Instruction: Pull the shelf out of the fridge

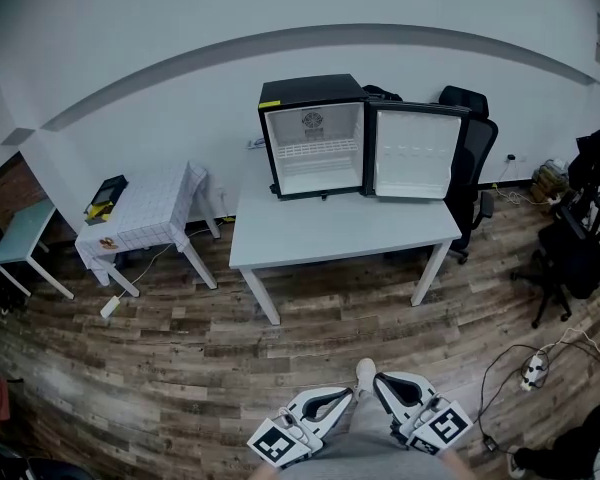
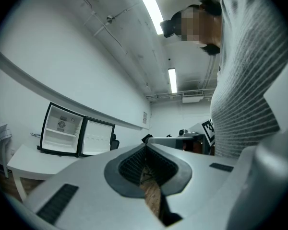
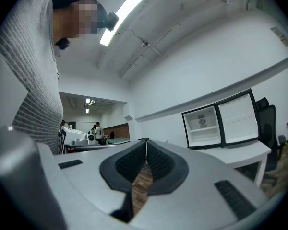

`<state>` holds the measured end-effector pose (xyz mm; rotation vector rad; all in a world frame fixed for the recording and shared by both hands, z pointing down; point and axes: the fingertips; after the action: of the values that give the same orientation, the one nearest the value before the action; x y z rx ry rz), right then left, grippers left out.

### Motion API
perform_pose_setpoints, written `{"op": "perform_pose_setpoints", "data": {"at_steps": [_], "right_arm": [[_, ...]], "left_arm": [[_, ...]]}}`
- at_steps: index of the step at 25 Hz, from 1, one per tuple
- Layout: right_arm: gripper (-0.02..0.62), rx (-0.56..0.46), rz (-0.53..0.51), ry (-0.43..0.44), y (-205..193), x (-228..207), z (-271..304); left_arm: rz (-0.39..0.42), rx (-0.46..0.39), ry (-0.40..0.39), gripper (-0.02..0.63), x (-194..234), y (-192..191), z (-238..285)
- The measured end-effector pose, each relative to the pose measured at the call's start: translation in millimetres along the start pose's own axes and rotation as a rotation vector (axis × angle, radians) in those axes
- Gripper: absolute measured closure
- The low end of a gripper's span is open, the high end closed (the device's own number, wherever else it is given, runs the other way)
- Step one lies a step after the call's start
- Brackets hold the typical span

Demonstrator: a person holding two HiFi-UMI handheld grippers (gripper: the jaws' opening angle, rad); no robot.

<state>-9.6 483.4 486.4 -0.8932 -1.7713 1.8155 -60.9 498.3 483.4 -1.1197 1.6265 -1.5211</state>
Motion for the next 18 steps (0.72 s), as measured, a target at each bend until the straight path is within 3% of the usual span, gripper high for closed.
{"op": "perform_pose_setpoints", "data": {"at_steps": [18], "right_arm": [[0.583, -0.017, 0.011, 0.001, 22.3, -117.7, 90.0]], "left_arm": [[0.015, 0.021, 0.061, 0.595, 125.0, 4.2, 73.1]]}}
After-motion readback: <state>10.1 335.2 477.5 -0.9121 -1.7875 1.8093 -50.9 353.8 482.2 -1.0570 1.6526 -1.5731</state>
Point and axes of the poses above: the fingertips, and each gripper's own axes: z forward along the fingers, x to its left, y out of its top, and after that the axes turned 2 degrees about x, right-handed
